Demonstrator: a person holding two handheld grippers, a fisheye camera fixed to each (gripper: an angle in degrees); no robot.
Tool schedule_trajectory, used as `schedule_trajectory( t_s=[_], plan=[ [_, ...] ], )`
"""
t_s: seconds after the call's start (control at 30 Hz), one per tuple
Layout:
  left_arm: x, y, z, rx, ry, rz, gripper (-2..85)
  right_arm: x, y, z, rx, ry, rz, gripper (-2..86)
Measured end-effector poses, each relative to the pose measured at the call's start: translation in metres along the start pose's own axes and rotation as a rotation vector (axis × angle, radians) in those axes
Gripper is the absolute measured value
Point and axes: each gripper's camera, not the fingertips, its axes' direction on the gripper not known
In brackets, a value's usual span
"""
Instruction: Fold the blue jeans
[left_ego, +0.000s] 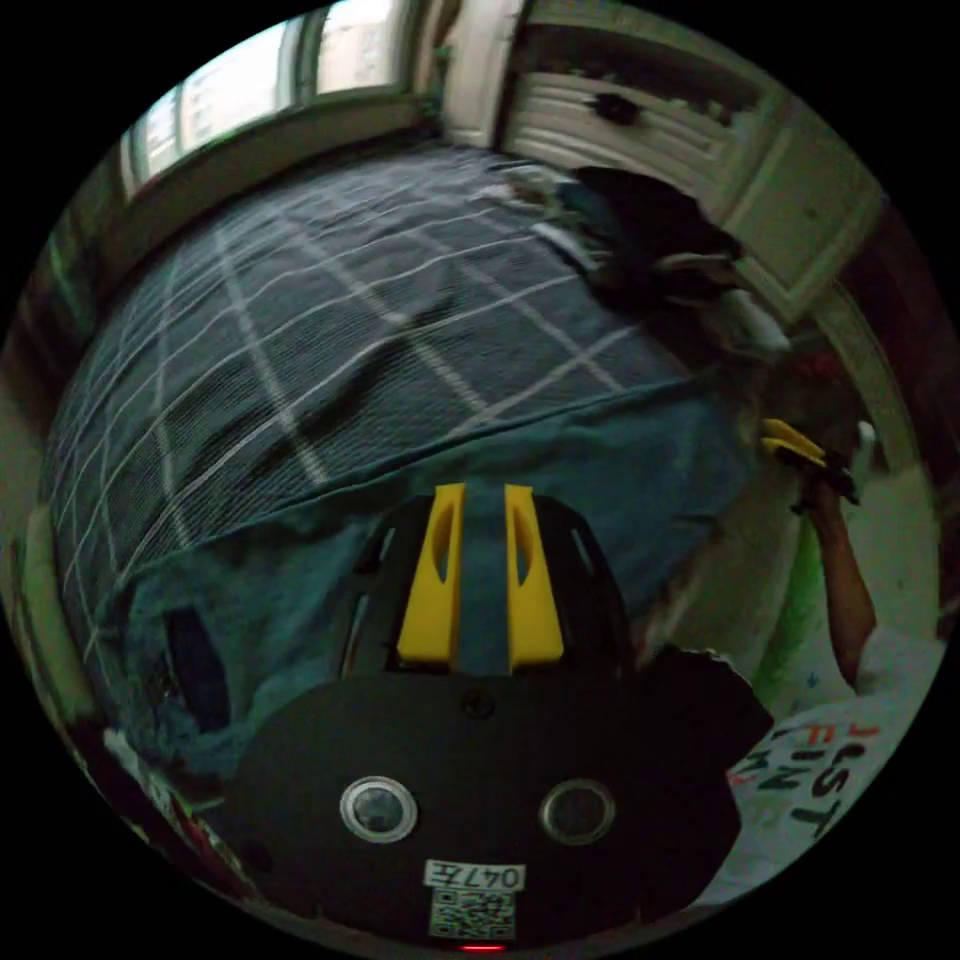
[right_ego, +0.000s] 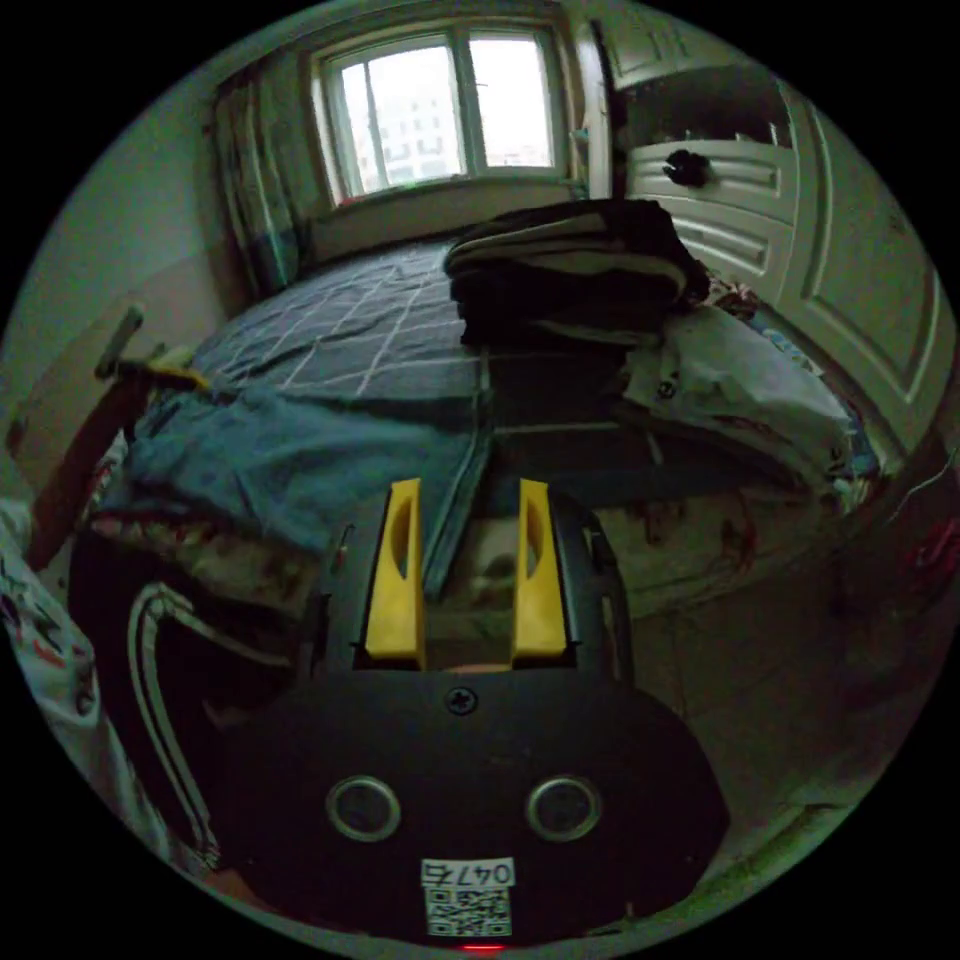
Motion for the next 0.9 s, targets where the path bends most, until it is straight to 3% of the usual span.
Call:
schedule_trajectory(
  t_s=[0.17,0.33,0.47,0.6,0.73,0.9],
  plan=[
    [0.19,0.012,0.055,0.003,0.078,0.462,14.6,-0.023,0.034,0.003,-0.01,0.05,-0.061,8.8],
    [0.315,0.03,0.104,0.06,0.128,0.638,15.7,-0.002,0.027,0.03,-0.123,-0.151,0.066,4.5],
    [0.373,0.043,0.146,0.088,-0.019,0.668,15.6,0.008,0.008,0.013,-0.11,-0.209,0.062,3.1],
    [0.394,0.051,0.168,0.159,-0.027,0.625,13.0,0.017,-0.018,0.003,-0.117,-0.301,0.061,2.8],
    [0.417,0.059,0.188,0.204,-0.182,0.622,3.3,0.013,-0.035,0.006,-0.123,-0.314,0.022,2.9],
    [0.419,0.069,0.209,0.13,-0.077,0.596,0.8,0.034,-0.034,0.002,-0.033,-0.251,0.053,3.9]
  ],
)
